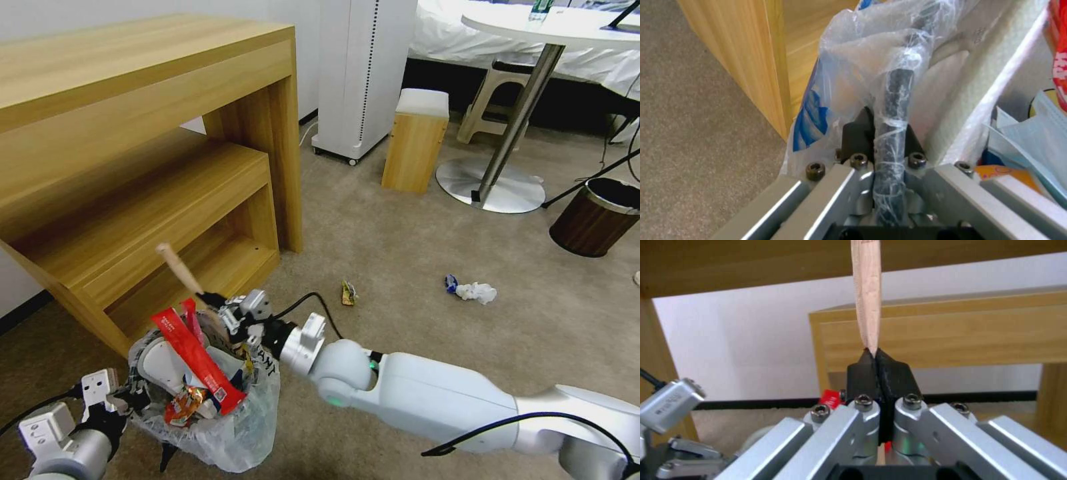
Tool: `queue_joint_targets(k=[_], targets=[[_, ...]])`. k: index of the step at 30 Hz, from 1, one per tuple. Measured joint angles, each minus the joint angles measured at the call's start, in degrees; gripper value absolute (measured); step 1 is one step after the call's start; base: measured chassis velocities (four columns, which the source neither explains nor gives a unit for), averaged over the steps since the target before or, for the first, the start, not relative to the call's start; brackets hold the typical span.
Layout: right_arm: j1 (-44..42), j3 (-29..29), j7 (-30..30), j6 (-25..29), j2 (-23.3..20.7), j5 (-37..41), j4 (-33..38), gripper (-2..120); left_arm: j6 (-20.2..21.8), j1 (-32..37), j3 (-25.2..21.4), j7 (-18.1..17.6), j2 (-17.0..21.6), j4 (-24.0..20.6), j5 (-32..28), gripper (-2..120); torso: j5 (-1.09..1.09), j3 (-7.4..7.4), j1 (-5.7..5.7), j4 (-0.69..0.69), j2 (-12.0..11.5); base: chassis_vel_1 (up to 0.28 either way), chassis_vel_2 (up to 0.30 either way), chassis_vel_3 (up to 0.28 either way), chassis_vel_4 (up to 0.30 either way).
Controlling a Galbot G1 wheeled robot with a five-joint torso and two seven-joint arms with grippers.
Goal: Pick up the trash bin and place the garbage on the floor into it.
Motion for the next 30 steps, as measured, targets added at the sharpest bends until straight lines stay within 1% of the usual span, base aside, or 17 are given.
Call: queue_joint_targets(k=[4, 6, 10, 15, 21, 26, 27, 28, 30], targets=[[0.03, -0.46, -0.21, 0.06, 0.34, -0.98, -0.45, 0, 0.00, 0.02, 0.00, 0.04, -0.07, -0.03, 0.01, 0, 0.00, 0.00, 0.00, 0.00, 0.00, 0.000, 0.000, 0.000, 0.000], [-0.61, -1.04, -0.54, 0.57, -0.10, -2.97, -1.51, 0, -0.02, -0.01, -0.01, 0.04, 0.01, -0.11, 0.02, 0, 0.01, 0.00, 0.00, 0.00, 0.00, 0.000, 0.000, 0.000, 0.000], [-1.54, -1.24, -0.90, 1.13, -1.38, -4.23, -2.38, 0, -0.05, 0.01, -0.05, 0.05, 0.14, -0.27, -0.01, 0, 0.01, 0.00, 0.00, -0.02, 0.00, 0.000, 0.000, 0.000, 0.000], [-2.25, -1.40, -1.44, 1.88, -1.88, -5.27, -2.96, 0, -0.06, -0.01, 0.14, 0.07, 0.10, -0.31, -0.01, 0, 0.01, 0.00, 0.00, -0.01, 0.00, 0.000, 0.000, 0.000, 0.000], [-2.22, -1.66, -1.27, 2.32, -1.77, -6.41, -3.53, 0, -0.08, -0.03, 0.16, 0.09, 0.13, -0.31, 0.01, 0, 0.01, 0.00, 0.00, 0.00, 0.00, 0.000, 0.000, 0.000, 0.000], [-2.15, -2.26, -0.48, 2.33, -2.77, -7.54, -4.09, 0, -0.12, -0.09, 0.07, 0.09, 0.32, -0.38, -0.12, 0, 0.01, 0.00, 0.00, 0.00, 0.00, 0.000, 0.000, 0.000, 0.000], [-2.16, -2.47, -0.27, 2.33, -3.11, -7.67, -4.15, 2, -0.12, -0.16, 0.03, 0.09, 0.40, -0.40, -0.23, 0, 0.01, 0.00, 0.00, -0.01, 0.00, 0.000, 0.000, 0.000, 0.000], [-2.16, -2.47, -0.27, 2.33, -3.11, -7.67, -4.15, 2, -0.12, -0.16, 0.03, 0.09, 0.40, -0.40, -0.23, 0, 0.01, 0.00, 0.00, -0.01, 0.00, 0.000, 0.000, 0.000, 0.000], [-2.25, -3.14, 0.26, 2.34, -4.03, -8.23, -4.21, 8, -0.12, -0.27, -0.02, 0.08, 0.55, -0.42, -0.44, 0, 0.01, 0.00, 0.00, -0.01, 0.00, 0.000, 0.000, 0.000, 0.000]])
